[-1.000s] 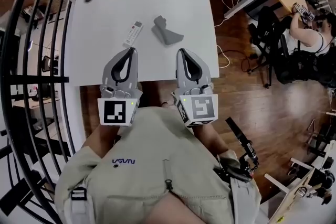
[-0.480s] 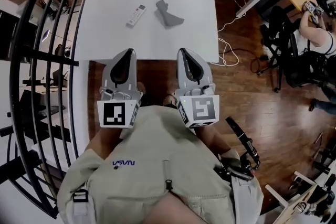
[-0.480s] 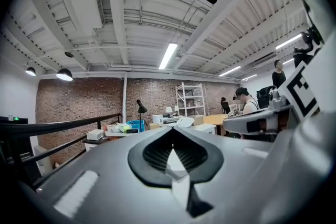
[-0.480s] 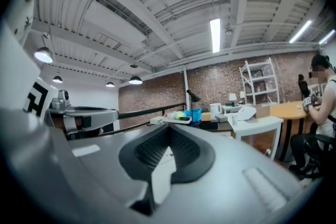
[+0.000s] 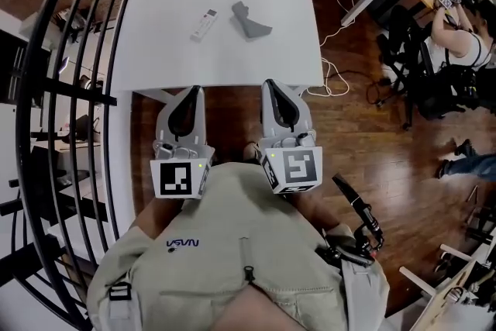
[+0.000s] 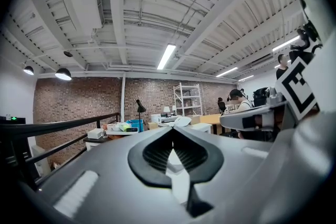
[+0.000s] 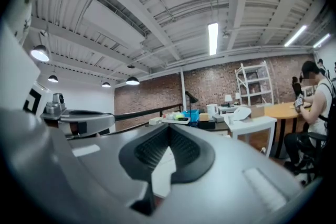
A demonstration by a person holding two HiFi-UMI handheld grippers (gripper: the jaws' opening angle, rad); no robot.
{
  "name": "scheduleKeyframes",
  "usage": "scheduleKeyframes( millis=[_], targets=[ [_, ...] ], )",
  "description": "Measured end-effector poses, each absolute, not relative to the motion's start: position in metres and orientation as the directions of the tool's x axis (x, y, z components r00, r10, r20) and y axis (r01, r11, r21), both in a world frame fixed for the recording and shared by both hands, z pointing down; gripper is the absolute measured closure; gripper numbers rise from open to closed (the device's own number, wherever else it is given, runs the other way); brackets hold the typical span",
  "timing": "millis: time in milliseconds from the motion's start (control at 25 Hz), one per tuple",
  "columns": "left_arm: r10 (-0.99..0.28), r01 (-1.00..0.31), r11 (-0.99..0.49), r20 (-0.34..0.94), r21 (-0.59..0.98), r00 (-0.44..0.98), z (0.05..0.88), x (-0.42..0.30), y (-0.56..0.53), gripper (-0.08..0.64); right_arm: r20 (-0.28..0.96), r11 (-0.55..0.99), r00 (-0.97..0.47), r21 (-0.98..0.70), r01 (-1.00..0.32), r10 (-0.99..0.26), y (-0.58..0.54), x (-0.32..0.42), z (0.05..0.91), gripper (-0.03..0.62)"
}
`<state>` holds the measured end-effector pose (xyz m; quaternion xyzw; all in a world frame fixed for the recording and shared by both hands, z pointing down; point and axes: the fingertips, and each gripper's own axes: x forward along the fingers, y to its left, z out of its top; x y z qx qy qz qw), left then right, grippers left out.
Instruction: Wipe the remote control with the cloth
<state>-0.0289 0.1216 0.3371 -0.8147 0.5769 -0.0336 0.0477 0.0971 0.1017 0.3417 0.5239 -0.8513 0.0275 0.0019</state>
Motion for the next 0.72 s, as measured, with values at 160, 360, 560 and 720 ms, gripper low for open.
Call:
scheduleKeyframes(
  millis=[160, 360, 560, 720],
  targets=[
    [-0.947, -0.947, -0.321, -0.015, -0.015, 0.321, 0.325, -0.04, 0.129, 0.554, 0.052, 0.425, -0.427, -0.043, -0.904, -0.903, 0.116, 0.085, 0.343, 0.588],
    [-0.942, -0.941, -0.332, -0.015, -0.068, 0.334, 0.332, -0.056, 0.137, 0.554, 0.053, 0.403, -0.403, -0.017, -0.915, -0.914, 0.125, 0.077, 0.341, 0.589],
    [-0.939, -0.934, -0.343, 0.0, -0.1, 0.345, 0.343, -0.064, 0.138, 0.554, 0.053, 0.379, -0.378, 0.006, -0.926, -0.924, 0.127, 0.074, 0.346, 0.591],
    [-0.947, -0.946, -0.321, 0.013, -0.049, 0.321, 0.348, -0.069, 0.136, 0.554, 0.076, 0.377, -0.375, 0.004, -0.926, -0.924, 0.129, 0.071, 0.356, 0.591]
  ],
)
